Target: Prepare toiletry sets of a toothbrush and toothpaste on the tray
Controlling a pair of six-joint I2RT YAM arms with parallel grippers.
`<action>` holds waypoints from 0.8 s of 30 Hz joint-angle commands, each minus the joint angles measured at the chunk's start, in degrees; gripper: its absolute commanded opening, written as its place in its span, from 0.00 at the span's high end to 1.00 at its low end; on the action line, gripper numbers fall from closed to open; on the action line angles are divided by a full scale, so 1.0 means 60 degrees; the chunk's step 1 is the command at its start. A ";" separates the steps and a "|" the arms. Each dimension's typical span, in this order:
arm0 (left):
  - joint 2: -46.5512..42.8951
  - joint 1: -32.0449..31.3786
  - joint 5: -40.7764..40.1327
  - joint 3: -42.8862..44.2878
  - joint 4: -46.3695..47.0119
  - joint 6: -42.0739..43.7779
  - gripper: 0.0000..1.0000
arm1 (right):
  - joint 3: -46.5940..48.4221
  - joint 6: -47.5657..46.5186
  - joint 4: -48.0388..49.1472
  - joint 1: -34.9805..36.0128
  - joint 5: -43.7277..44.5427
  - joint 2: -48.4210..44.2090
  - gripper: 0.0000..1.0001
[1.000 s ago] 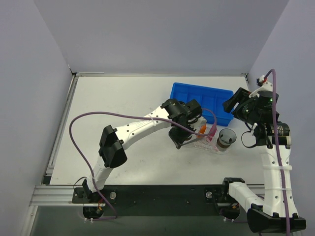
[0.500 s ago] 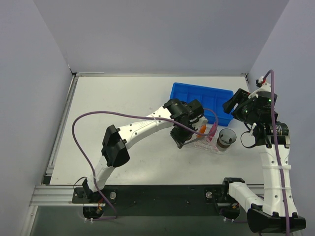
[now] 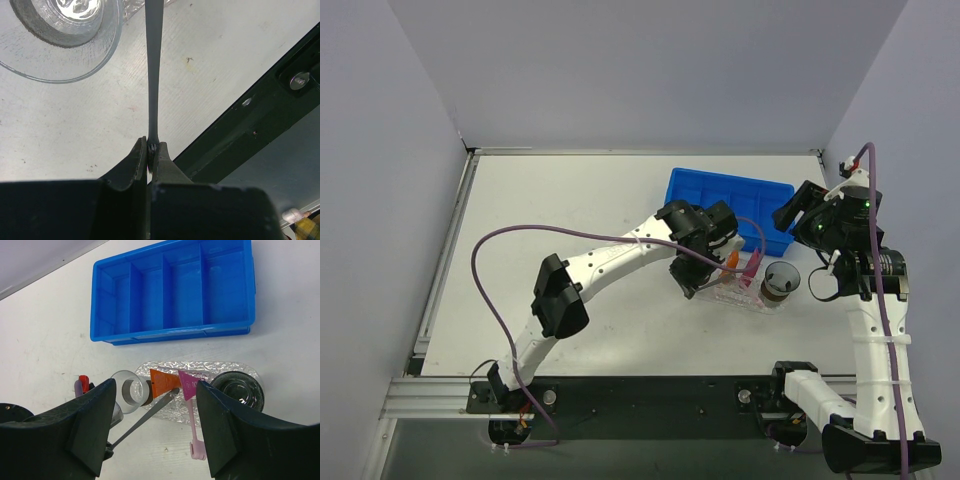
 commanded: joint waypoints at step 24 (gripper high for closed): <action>0.0535 -0.0041 -0.0003 0.1189 0.0205 -0.0133 0.98 | -0.0364 -0.0146 0.0166 0.0052 0.0246 -0.0137 0.39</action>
